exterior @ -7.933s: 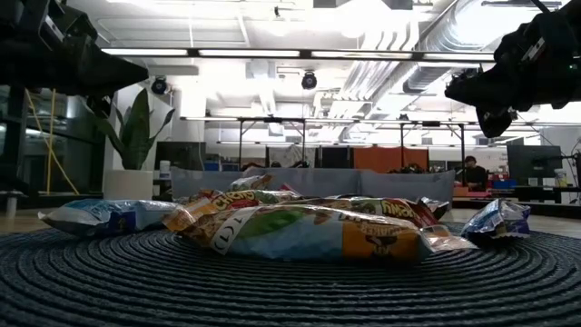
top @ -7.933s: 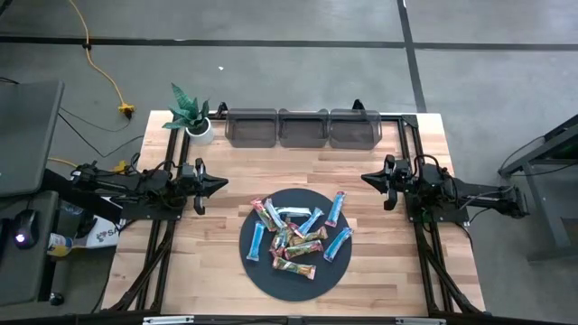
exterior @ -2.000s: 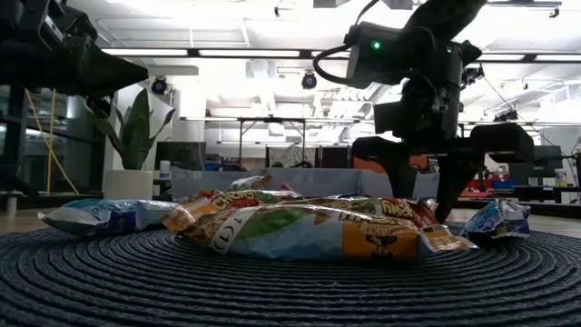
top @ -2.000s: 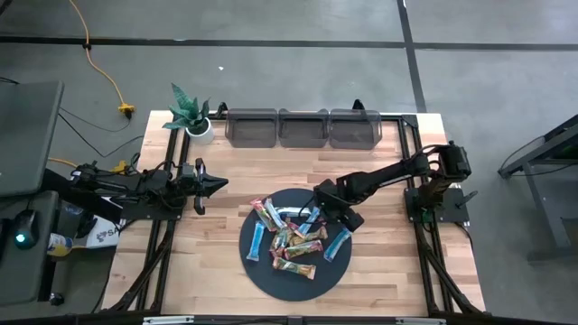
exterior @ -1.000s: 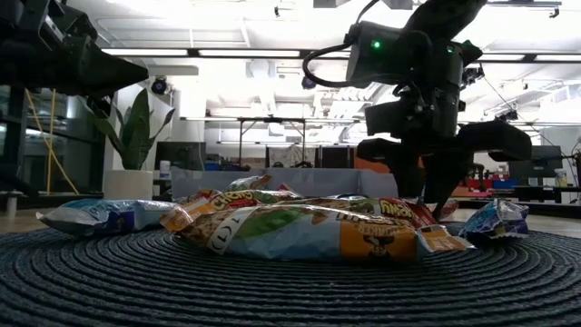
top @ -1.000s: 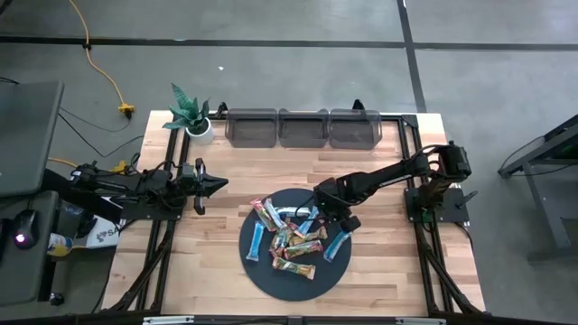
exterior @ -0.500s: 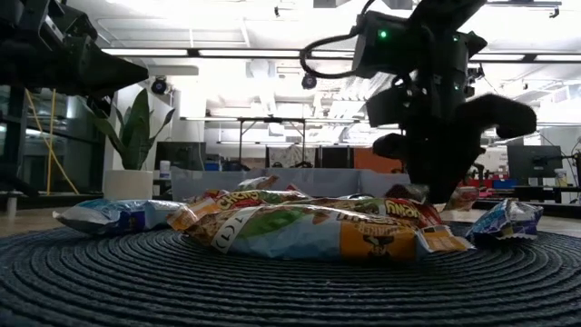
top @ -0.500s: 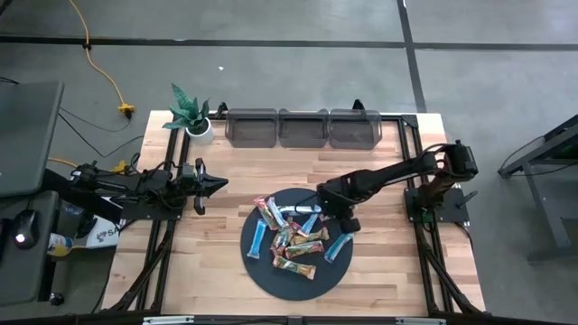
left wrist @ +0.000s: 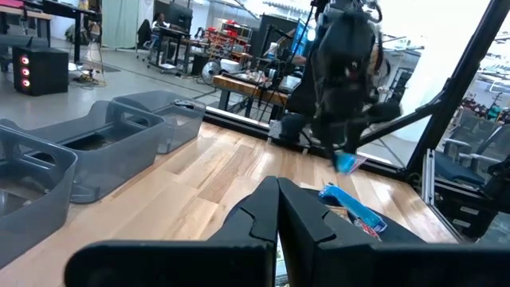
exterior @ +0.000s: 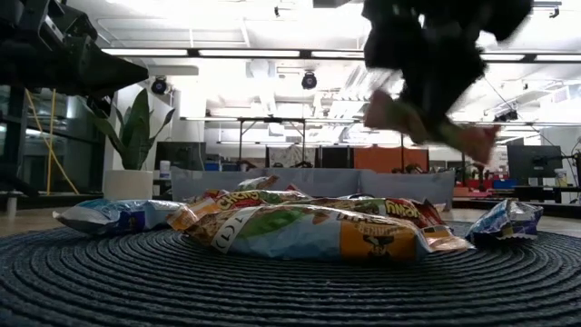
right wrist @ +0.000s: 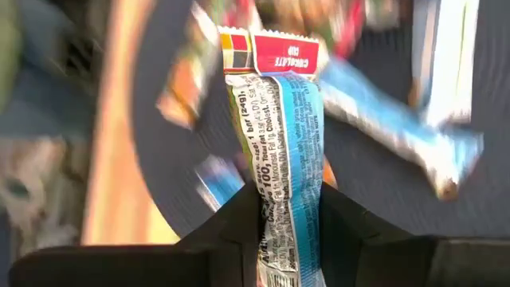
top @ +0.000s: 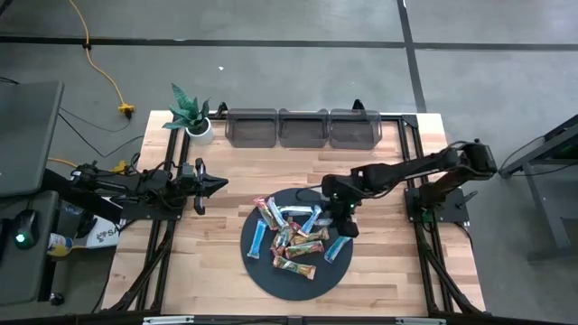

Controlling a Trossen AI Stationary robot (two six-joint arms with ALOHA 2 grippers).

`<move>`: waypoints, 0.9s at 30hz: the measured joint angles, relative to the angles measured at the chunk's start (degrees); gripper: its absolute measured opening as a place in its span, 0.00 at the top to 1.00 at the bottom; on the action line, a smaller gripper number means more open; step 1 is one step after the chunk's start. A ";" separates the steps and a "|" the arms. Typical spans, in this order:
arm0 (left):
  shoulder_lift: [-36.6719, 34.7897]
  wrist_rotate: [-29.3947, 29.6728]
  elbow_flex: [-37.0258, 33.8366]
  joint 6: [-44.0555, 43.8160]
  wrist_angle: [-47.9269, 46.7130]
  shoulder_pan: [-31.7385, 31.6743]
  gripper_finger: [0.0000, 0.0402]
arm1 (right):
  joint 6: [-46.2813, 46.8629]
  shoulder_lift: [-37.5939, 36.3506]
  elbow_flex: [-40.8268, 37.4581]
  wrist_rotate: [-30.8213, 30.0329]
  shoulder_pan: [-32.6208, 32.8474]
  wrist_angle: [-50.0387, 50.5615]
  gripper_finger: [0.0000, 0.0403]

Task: Pick and place Granola Bars by type
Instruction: Put the red granola bar into the left black bin

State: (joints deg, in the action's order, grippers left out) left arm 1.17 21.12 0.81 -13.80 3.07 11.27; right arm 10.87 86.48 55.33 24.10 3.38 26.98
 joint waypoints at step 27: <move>0.02 -0.02 0.01 0.00 0.00 0.00 1.00 | 8.92 -7.89 0.11 -18.21 0.00 -54.43 0.78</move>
State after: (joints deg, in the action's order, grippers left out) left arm 1.19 21.10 0.82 -13.80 3.07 11.27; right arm 19.78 78.59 55.44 5.89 3.38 -27.45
